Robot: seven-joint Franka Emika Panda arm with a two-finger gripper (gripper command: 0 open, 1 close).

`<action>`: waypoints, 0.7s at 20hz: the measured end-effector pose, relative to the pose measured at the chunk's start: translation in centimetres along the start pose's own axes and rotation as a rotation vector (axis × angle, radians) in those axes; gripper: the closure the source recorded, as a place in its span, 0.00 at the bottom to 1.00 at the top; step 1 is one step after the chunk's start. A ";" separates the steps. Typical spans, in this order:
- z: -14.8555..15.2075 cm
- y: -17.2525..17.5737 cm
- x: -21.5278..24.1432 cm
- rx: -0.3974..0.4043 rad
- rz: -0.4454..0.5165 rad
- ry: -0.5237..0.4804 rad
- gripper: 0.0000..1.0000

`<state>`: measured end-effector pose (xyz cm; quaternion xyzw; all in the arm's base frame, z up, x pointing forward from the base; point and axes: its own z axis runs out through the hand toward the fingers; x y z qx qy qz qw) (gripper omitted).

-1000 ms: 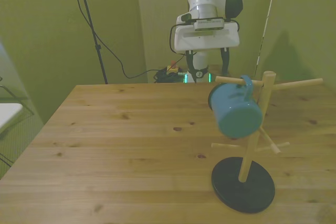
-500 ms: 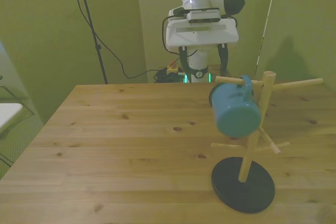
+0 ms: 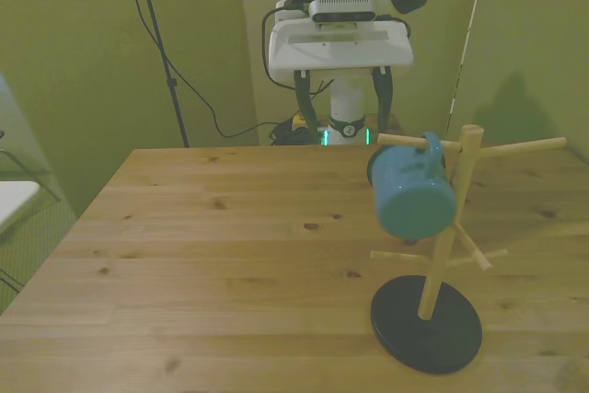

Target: Unload the mug

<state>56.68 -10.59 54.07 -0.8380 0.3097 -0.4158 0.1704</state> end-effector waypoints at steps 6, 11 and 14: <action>4.0 -1.1 0.8 -0.016 -0.038 -0.023 0.00; 4.9 -2.8 1.6 0.002 -0.053 -0.006 0.00; 5.2 -4.4 1.4 0.027 -0.056 -0.007 0.00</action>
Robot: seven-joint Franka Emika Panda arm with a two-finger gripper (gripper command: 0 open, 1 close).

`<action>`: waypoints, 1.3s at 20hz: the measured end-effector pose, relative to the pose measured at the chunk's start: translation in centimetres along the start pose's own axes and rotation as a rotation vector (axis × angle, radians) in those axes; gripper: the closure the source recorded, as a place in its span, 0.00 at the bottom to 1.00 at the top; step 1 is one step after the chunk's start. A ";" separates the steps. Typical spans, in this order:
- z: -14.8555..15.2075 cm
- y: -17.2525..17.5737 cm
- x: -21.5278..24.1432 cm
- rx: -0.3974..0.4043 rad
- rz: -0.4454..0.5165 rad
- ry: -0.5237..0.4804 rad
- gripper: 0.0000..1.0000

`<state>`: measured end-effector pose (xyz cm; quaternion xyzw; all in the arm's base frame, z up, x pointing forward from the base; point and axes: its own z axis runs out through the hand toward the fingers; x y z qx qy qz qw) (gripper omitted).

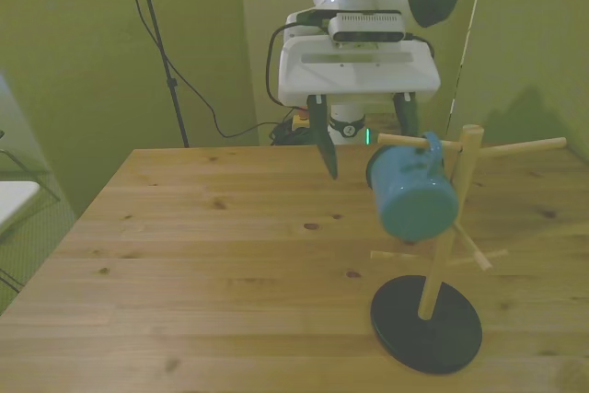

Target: Unload the mug

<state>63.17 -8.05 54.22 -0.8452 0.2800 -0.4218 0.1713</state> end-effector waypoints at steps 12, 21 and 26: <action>4.0 -0.4 1.2 -0.023 -0.008 0.014 1.00; 4.3 -0.5 1.6 -0.040 0.008 0.007 1.00; 4.3 -0.4 1.7 -0.046 0.008 0.008 1.00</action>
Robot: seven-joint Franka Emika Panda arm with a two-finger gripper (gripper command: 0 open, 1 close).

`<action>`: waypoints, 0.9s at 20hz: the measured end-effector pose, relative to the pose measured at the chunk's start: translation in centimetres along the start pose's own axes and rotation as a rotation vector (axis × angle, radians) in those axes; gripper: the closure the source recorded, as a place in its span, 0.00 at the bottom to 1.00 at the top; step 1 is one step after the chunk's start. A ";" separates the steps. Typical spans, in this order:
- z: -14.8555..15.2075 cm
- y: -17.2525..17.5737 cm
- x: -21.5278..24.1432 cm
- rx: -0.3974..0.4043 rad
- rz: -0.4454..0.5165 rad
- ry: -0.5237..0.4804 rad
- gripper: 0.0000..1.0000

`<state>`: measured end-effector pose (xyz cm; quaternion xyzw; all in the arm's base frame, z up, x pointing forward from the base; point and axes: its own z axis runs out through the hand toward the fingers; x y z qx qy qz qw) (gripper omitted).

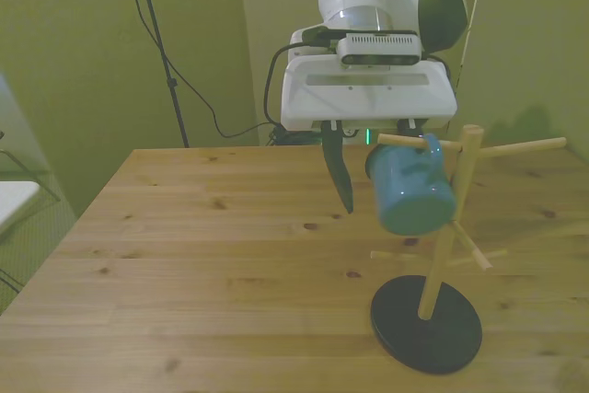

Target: Unload the mug

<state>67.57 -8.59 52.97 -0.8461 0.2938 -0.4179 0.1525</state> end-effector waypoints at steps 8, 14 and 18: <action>0.0 0.1 0.1 -0.009 0.005 0.002 1.00; 0.1 0.2 0.0 -0.011 0.003 -0.002 1.00; 0.1 0.4 0.0 -0.014 0.004 -0.003 1.00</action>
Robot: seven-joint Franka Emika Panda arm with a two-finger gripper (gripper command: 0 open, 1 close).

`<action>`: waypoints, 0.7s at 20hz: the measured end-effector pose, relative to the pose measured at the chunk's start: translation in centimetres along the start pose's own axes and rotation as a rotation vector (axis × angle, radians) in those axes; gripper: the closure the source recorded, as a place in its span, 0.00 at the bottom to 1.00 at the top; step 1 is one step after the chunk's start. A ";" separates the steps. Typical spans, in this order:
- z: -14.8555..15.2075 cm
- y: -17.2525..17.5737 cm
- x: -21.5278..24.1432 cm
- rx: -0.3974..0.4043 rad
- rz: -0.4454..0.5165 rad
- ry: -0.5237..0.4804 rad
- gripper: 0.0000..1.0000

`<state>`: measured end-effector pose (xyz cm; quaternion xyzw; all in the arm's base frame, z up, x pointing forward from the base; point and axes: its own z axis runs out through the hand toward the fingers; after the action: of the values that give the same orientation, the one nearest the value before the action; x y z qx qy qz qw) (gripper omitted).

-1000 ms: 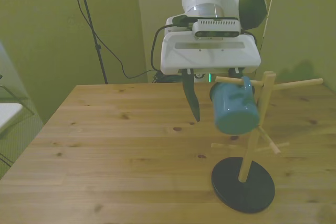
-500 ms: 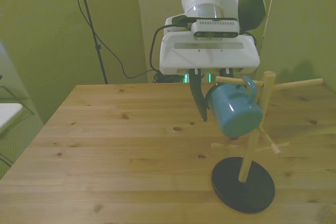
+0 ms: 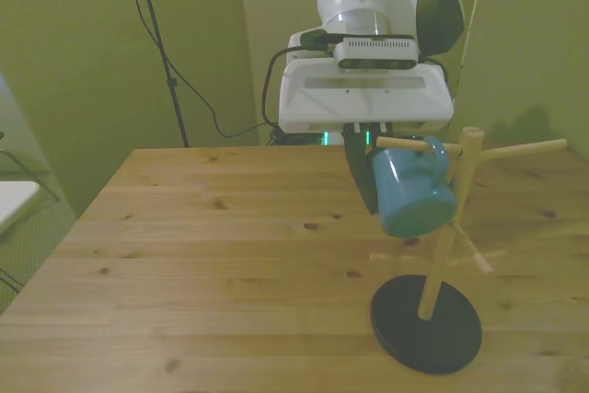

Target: Unload the mug

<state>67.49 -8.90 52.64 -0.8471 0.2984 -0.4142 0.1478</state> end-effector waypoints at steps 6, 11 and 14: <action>-0.4 0.1 0.3 0.003 0.009 0.005 1.00; -1.7 0.2 0.7 0.010 0.017 0.014 1.00; -2.5 0.7 1.0 0.016 0.031 0.017 1.00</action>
<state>65.73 -10.11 54.41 -0.8375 0.3096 -0.4214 0.1586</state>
